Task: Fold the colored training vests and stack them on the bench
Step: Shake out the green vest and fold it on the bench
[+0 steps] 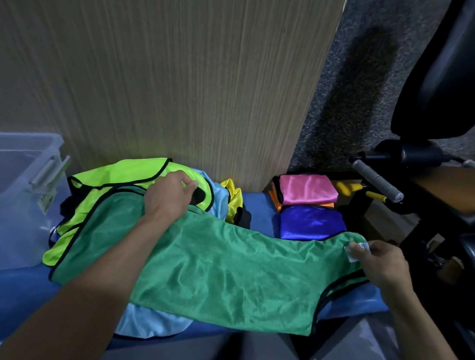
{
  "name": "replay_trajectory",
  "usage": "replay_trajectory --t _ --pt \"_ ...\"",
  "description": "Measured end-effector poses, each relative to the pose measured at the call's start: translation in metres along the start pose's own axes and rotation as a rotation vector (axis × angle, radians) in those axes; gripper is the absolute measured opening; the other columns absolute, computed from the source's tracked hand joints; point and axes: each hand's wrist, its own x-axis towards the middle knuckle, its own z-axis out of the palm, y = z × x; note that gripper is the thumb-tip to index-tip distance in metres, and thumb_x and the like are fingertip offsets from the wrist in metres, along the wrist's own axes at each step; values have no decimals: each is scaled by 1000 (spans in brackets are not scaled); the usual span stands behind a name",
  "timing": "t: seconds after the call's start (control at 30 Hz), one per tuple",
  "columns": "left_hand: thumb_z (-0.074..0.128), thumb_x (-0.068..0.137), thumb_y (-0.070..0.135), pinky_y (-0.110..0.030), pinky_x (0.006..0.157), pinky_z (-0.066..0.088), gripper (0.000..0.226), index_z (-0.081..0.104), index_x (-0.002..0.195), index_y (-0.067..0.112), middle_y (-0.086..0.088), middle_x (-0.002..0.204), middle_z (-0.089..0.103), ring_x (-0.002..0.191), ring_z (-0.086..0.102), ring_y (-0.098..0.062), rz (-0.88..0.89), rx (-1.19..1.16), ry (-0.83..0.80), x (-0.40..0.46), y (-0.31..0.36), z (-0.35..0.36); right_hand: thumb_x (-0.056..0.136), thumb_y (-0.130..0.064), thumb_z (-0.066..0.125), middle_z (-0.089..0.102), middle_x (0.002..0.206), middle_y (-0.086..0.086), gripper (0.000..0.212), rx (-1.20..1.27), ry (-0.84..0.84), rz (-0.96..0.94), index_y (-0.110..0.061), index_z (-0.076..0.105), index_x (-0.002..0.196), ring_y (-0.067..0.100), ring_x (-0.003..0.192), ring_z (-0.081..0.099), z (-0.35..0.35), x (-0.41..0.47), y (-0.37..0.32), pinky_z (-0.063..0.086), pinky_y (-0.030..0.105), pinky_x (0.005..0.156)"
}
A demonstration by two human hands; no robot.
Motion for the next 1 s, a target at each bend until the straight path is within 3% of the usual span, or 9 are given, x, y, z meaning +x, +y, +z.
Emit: replay_trajectory --t 0.13,0.27,0.33,0.43,0.57,0.67,0.77,0.87,1.0 --pt "54 93 64 -42 104 40 50 66 126 28 6 107 74 116 63 -22 79 63 -162 -4 0 -6 80 -43 83 72 70 9 31 -19 -22 35 -15 75 69 29 73 66 -1 1 -1 53 44 71" --pt "70 82 64 -41 101 37 58 60 130 32 10 108 67 114 62 -18 196 152 -239 -8 -3 -13 82 -41 82 70 70 11 30 -10 -27 19 -15 75 69 27 69 63 -1 -2 -8 48 39 66" --pt "77 80 54 -39 95 43 48 60 119 32 15 95 64 107 64 -19 211 151 -253 -5 -5 -17 84 -39 81 69 70 12 29 -22 -38 6 -14 74 71 26 67 60 0 -2 -10 45 38 63" --pt "75 86 43 -36 86 45 23 61 94 27 10 87 72 94 67 -22 211 164 -118 0 -6 -20 86 -36 79 71 73 15 28 -48 -56 -7 -13 74 72 29 69 62 1 -3 -11 44 37 62" --pt "72 88 36 -35 75 39 26 52 80 23 4 73 68 78 66 -26 269 188 74 -3 -9 -16 88 -34 78 70 71 15 27 -78 -67 -12 -13 73 71 28 65 60 1 -5 -12 43 36 59" --pt "73 88 39 -31 67 41 24 57 76 26 12 66 64 67 61 -13 356 10 -12 -11 -14 -15 88 -33 77 69 72 16 26 -85 -68 -16 -13 74 73 29 66 60 0 -5 -12 42 36 59" --pt "65 88 59 -37 89 41 25 67 87 34 22 87 63 88 55 -10 513 205 -147 -20 -18 -19 91 -32 74 72 74 12 23 -86 -48 -14 -16 75 74 31 75 65 0 -5 -15 49 40 66" --pt "63 89 62 -40 100 33 26 67 101 39 19 113 58 107 50 -14 500 365 -247 -21 -26 -23 92 -29 72 71 73 13 23 -72 -6 -3 -15 74 74 33 75 65 -2 -9 -20 50 41 67" --pt "62 91 54 -37 95 37 20 60 92 34 16 109 57 102 51 -14 569 247 -80 -30 -41 -15 93 -28 70 67 77 14 21 -42 69 17 -13 70 78 35 78 61 -9 -15 -31 49 41 70"
